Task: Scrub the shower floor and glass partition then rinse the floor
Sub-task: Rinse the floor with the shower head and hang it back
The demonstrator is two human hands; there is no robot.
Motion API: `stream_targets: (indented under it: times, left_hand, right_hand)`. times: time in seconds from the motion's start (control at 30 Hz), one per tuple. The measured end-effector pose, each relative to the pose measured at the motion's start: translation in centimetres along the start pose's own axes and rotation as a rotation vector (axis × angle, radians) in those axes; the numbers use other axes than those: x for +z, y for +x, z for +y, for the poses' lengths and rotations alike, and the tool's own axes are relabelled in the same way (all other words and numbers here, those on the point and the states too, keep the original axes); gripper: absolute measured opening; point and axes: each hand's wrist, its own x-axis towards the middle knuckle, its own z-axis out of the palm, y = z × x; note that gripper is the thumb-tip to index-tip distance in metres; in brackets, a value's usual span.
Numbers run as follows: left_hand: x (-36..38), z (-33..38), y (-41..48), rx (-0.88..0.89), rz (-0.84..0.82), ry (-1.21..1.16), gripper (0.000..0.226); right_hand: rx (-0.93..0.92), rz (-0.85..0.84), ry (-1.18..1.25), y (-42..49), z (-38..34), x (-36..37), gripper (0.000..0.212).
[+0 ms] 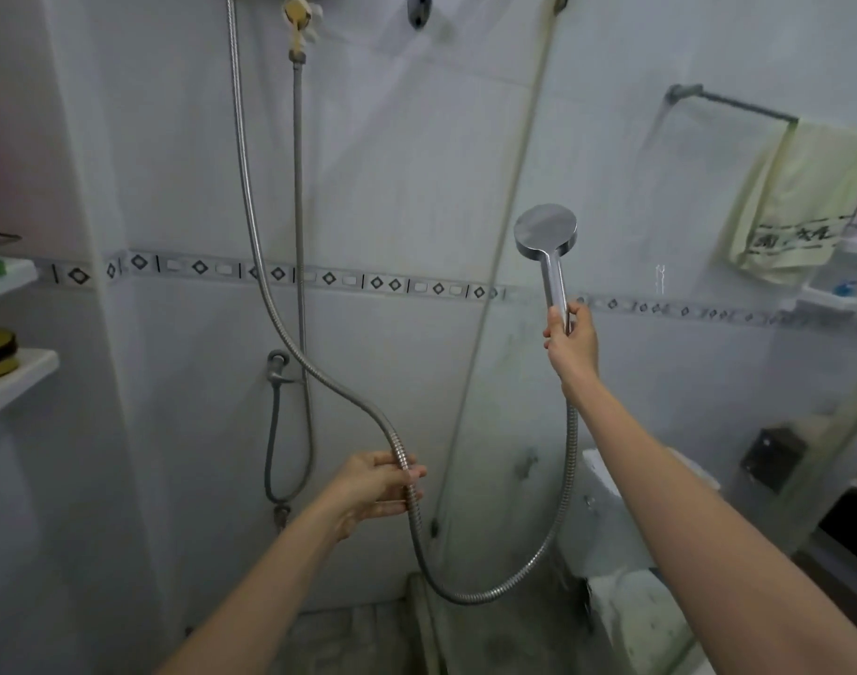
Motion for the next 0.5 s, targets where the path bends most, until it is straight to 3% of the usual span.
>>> stream_targets:
  times: [0.5]
  left_hand:
    - [1.9,-6.4,-1.0,-0.046,0.033,-0.002,0.019]
  right_hand:
    - [0.019,0.049,-0.060,-13.6,2.4,-7.9,0.014]
